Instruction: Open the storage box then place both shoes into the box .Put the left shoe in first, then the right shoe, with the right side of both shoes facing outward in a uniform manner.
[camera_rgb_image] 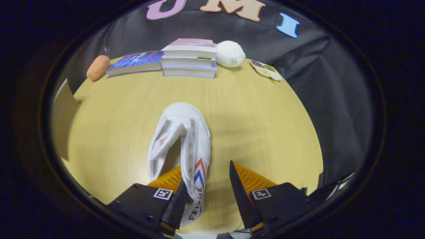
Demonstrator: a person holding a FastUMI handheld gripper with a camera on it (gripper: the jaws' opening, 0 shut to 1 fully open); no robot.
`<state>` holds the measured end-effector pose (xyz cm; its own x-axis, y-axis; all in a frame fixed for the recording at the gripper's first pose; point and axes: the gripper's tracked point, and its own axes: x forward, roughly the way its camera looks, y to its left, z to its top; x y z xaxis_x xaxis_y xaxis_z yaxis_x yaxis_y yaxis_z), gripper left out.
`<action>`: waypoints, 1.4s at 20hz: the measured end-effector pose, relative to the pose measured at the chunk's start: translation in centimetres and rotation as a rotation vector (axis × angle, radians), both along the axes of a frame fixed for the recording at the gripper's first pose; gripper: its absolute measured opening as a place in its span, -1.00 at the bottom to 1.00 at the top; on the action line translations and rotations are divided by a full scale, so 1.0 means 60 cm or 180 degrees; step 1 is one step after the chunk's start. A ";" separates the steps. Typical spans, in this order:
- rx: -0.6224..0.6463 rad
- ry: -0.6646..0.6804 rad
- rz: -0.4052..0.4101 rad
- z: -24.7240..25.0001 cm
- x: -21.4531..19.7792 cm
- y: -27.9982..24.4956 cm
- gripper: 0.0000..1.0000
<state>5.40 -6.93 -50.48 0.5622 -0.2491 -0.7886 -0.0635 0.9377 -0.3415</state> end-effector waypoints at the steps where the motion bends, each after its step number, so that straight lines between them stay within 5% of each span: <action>1: 0.0132 0.0010 -0.0038 -0.007 0.007 0.007 0.00; 9: 0.0808 -0.0099 -0.0489 -0.029 0.015 0.008 -0.57; 10: 0.0909 -0.0087 -0.0601 -0.030 0.012 0.008 -0.78; 15: 0.1208 -0.0221 -0.0887 -0.027 0.010 0.003 -0.85; 20: 0.2158 -0.0007 -0.1431 -0.019 -0.010 0.055 -0.94; 28: 0.2760 0.0073 -0.1285 0.072 -0.054 0.213 -0.95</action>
<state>2.18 5.83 -46.16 0.5438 0.2552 -0.7995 0.3221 0.8162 0.4796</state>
